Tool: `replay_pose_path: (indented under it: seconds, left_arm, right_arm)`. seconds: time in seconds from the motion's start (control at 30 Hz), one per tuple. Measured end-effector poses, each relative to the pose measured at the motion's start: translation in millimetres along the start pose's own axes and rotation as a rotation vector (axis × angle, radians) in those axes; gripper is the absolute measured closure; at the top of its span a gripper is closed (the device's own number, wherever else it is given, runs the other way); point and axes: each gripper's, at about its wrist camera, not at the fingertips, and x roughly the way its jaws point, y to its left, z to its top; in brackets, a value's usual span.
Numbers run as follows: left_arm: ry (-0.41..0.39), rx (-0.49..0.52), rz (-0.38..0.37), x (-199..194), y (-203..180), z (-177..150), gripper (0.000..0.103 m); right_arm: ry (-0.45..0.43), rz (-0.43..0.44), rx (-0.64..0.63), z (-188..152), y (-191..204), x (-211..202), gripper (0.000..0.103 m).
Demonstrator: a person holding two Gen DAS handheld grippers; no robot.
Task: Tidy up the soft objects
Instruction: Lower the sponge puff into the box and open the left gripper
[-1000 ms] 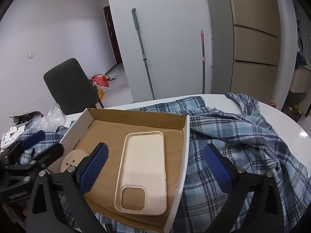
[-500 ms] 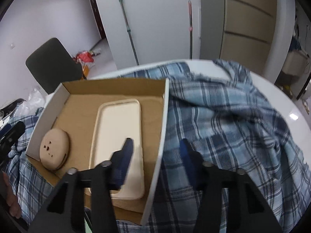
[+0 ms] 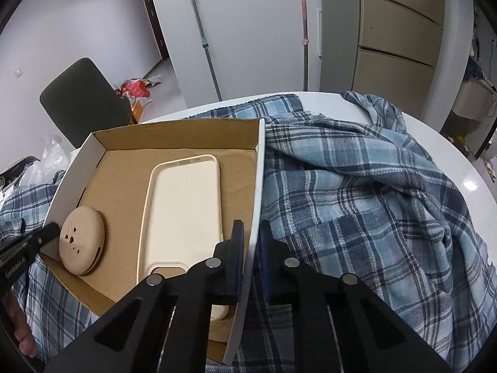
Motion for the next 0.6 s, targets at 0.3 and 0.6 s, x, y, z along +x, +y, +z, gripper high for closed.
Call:
replay_pose_path:
  seconds: [0.3, 0.6]
  left_arm:
    - [-0.035, 0.063, 0.022, -36, -16, -26, 0.093]
    - [-0.462, 0.123, 0.05, -160, -25, -50, 0.031]
  right_arm:
    - [-0.032, -0.031, -0.027, 6, 5, -6, 0.058]
    - [-0.324, 0.001, -0.096, 13, 19, -132, 0.025]
